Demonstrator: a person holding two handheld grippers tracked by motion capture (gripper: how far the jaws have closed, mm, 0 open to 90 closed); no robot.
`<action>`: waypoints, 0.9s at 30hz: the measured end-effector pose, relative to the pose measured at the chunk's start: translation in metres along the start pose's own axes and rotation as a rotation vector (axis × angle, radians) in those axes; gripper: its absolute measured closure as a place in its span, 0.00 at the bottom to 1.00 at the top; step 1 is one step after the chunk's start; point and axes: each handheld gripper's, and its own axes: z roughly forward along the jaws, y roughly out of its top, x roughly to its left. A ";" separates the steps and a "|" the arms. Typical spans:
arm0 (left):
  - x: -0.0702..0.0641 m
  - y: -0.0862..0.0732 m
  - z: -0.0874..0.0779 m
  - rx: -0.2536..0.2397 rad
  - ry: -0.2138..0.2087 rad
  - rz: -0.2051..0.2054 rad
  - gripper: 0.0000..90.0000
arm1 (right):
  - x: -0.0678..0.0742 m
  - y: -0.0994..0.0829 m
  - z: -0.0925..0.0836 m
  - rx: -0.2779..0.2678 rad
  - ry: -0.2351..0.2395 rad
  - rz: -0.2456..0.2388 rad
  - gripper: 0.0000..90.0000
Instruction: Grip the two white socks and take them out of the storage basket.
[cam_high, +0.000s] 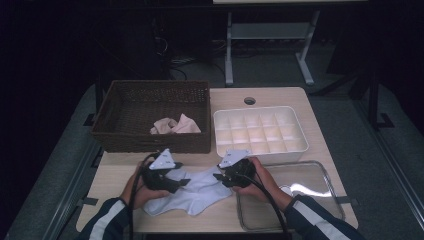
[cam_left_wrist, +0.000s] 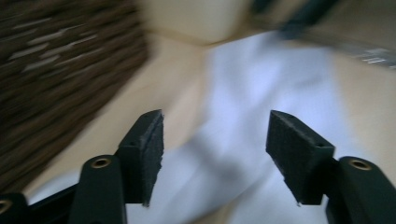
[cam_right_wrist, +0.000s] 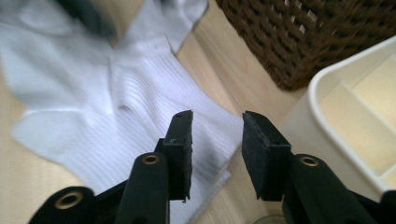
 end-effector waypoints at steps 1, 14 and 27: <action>0.015 -0.014 -0.010 0.034 0.051 -0.041 0.41 | 0.001 0.000 0.007 0.016 0.005 -0.005 0.71; 0.059 -0.036 -0.002 -0.015 0.174 -0.229 0.41 | -0.003 -0.009 0.028 0.105 0.010 0.035 0.69; 0.059 -0.042 0.002 0.032 0.097 -0.188 0.92 | -0.006 -0.013 0.026 0.108 0.028 0.046 0.75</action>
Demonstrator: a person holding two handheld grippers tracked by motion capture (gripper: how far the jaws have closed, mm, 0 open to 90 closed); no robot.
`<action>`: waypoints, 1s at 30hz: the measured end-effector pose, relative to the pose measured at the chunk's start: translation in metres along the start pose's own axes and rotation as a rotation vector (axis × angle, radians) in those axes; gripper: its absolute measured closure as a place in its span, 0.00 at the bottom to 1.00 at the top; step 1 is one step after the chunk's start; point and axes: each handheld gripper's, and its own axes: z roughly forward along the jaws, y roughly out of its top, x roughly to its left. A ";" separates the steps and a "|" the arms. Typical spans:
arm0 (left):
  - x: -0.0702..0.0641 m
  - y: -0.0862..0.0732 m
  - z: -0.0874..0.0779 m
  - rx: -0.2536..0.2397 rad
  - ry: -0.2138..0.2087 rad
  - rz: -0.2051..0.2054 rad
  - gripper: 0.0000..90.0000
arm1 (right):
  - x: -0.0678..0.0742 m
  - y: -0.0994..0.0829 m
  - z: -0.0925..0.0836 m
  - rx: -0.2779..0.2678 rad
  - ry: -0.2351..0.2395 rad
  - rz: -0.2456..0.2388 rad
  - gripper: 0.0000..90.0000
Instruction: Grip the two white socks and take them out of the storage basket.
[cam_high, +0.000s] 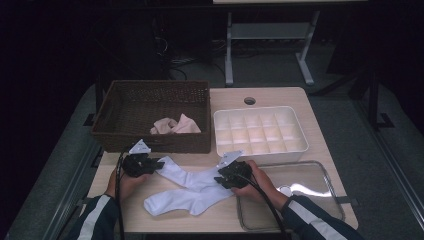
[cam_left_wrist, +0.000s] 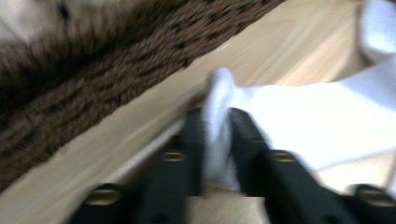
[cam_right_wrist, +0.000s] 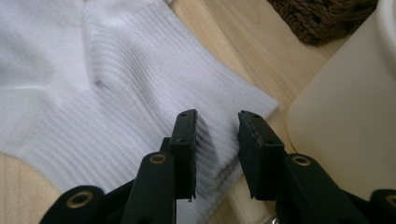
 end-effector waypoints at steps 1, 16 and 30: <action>-0.005 0.003 -0.007 -0.027 -0.005 0.029 0.93 | 0.000 0.000 0.000 0.000 0.000 0.003 0.75; -0.064 0.049 -0.038 -0.267 -0.040 0.038 0.88 | 0.007 0.006 -0.016 -0.029 -0.103 -0.088 0.84; -0.064 0.050 -0.032 -0.244 -0.012 0.030 0.93 | 0.043 0.031 0.016 -0.080 0.133 -0.227 0.76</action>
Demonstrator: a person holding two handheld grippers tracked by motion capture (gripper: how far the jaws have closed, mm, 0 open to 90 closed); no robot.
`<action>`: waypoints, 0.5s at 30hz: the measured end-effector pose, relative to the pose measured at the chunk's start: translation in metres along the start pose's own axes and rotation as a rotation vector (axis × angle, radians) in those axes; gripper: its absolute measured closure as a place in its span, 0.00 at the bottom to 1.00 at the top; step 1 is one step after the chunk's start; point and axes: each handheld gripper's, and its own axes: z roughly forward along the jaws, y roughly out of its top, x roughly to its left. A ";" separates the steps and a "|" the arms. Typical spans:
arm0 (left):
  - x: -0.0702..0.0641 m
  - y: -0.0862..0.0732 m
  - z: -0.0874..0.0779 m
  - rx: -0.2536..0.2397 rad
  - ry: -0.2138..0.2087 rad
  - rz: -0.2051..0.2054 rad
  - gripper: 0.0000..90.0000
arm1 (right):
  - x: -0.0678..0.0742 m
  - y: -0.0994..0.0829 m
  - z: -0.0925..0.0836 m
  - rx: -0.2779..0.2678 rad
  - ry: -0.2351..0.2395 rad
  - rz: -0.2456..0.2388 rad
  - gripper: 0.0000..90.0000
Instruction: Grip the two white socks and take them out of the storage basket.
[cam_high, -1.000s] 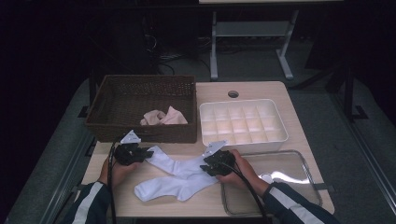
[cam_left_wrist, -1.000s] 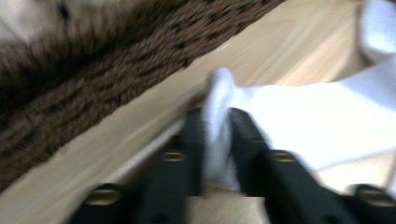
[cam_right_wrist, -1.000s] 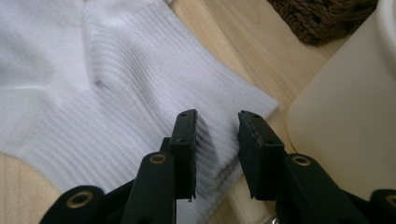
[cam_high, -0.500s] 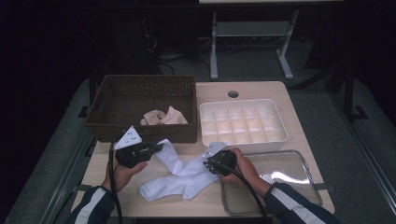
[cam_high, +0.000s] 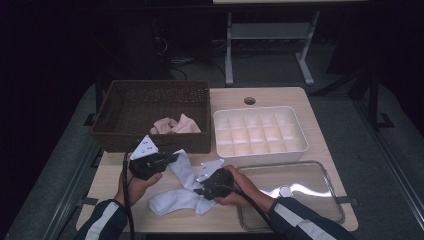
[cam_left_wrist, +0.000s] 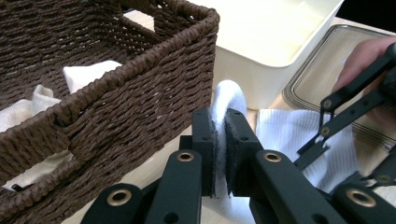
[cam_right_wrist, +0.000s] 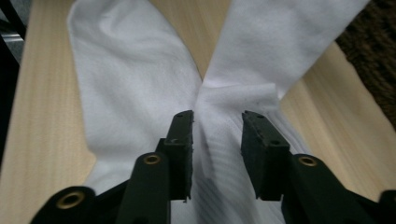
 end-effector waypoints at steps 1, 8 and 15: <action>0.000 0.000 0.000 0.003 0.003 0.003 0.93 | 0.000 0.000 0.003 0.017 -0.009 -0.008 0.80; 0.007 -0.004 -0.001 0.034 0.054 0.032 0.93 | 0.000 0.000 -0.004 0.025 -0.003 -0.007 0.94; 0.029 -0.024 0.010 0.172 0.096 0.018 0.93 | -0.015 0.000 -0.046 -0.127 0.046 0.139 0.94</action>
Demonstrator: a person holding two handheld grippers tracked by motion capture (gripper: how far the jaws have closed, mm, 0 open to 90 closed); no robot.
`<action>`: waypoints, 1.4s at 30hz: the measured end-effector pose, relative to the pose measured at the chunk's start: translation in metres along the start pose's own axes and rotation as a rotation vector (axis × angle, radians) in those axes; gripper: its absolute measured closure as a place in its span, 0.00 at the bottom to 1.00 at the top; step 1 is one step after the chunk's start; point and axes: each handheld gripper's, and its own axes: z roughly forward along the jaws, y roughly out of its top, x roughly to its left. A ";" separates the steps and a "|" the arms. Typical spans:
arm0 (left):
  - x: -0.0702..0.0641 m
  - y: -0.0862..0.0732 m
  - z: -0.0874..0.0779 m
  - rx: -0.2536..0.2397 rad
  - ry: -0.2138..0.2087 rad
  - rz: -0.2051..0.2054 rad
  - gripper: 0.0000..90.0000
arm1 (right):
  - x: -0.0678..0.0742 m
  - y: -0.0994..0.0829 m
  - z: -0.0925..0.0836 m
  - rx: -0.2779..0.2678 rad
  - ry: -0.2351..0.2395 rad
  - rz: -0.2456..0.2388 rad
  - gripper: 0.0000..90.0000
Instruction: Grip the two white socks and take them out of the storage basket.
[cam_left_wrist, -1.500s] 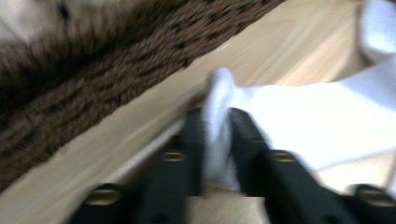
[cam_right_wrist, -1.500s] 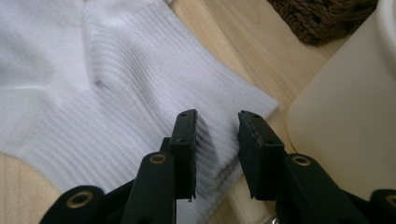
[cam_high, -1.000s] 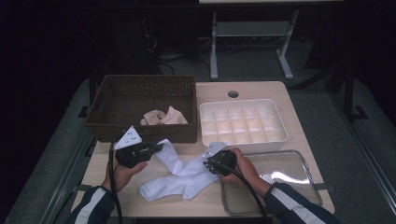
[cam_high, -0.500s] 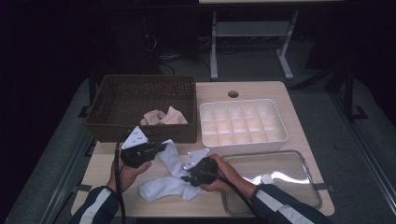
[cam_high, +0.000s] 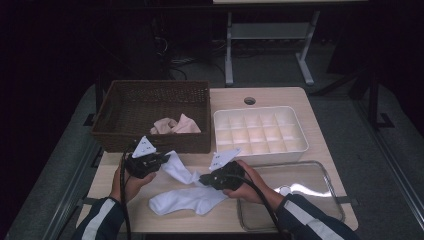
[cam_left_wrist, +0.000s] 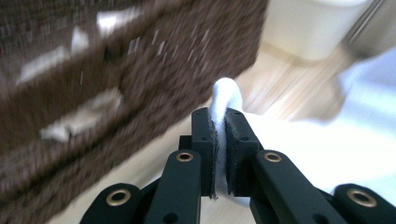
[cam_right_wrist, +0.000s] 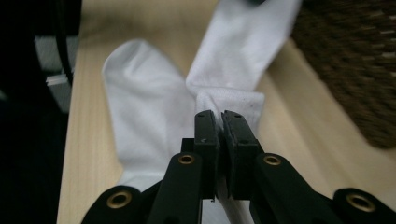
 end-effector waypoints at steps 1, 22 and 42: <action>0.002 -0.003 0.003 0.026 -0.004 -0.003 0.93 | -0.003 0.000 -0.002 -0.003 -0.016 0.022 0.94; 0.010 -0.025 0.028 0.187 0.001 0.021 0.87 | -0.013 -0.017 0.025 0.211 -0.146 0.052 0.82; 0.009 -0.025 0.031 0.175 -0.014 0.019 0.89 | 0.008 -0.012 0.049 0.191 -0.109 -0.172 0.84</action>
